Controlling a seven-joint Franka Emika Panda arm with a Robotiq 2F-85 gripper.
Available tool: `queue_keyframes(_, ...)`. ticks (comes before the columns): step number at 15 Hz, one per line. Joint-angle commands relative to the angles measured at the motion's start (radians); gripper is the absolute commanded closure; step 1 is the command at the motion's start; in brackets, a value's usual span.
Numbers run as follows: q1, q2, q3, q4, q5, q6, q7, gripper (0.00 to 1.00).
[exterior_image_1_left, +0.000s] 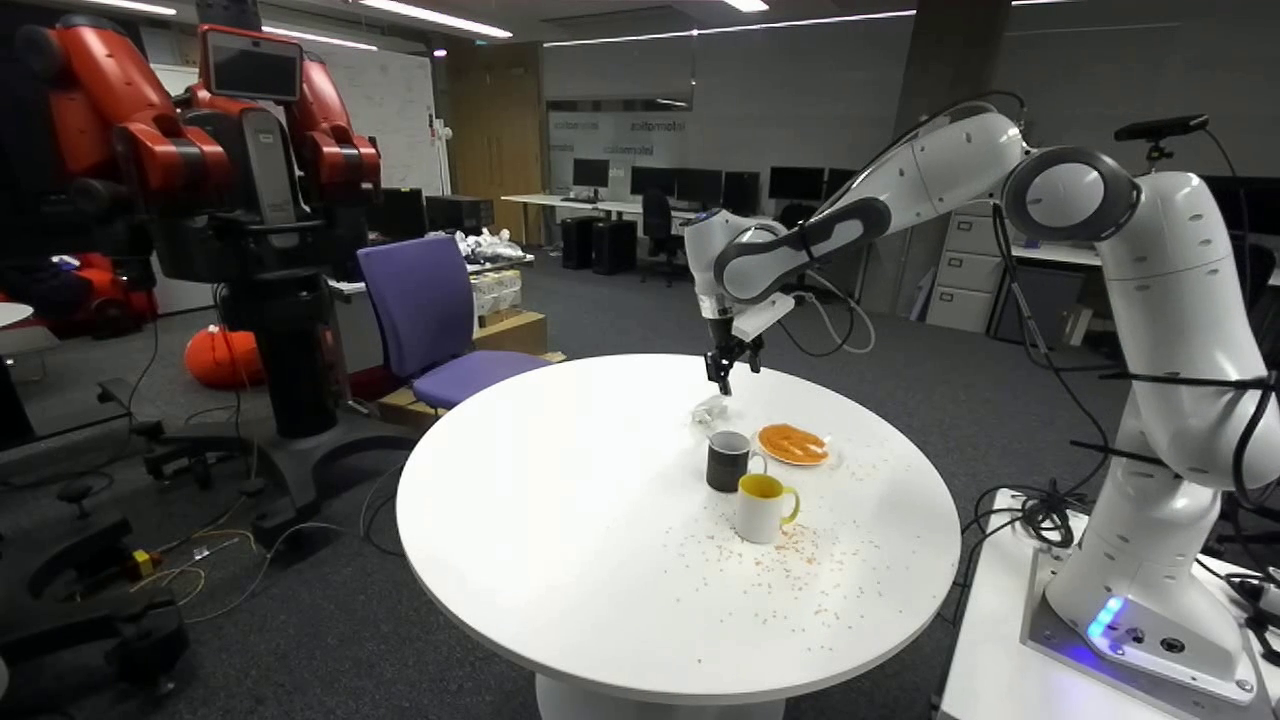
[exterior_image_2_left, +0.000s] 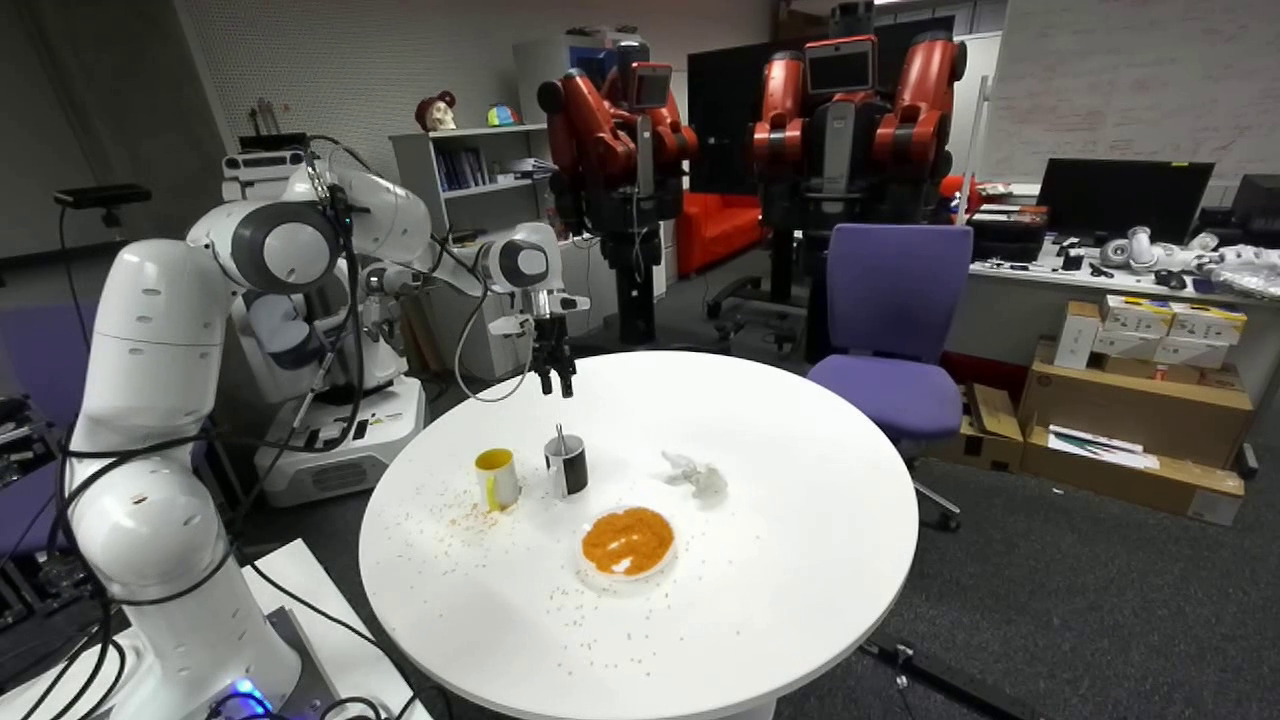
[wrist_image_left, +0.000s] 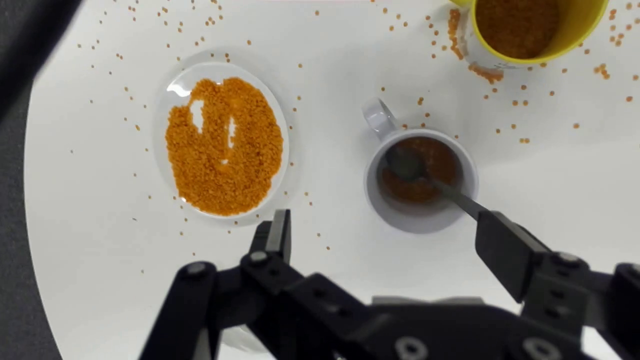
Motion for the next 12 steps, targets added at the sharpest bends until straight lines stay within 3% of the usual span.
queue_keyframes(1, 0.022, 0.0, -0.018, 0.007, 0.008, 0.001, -0.015, 0.0)
queue_keyframes(7, 0.024, 0.0, -0.018, 0.01, 0.008, 0.001, -0.023, 0.0)
queue_keyframes(12, 0.048, 0.055, -0.054, 0.037, -0.003, 0.057, 0.156, 0.0)
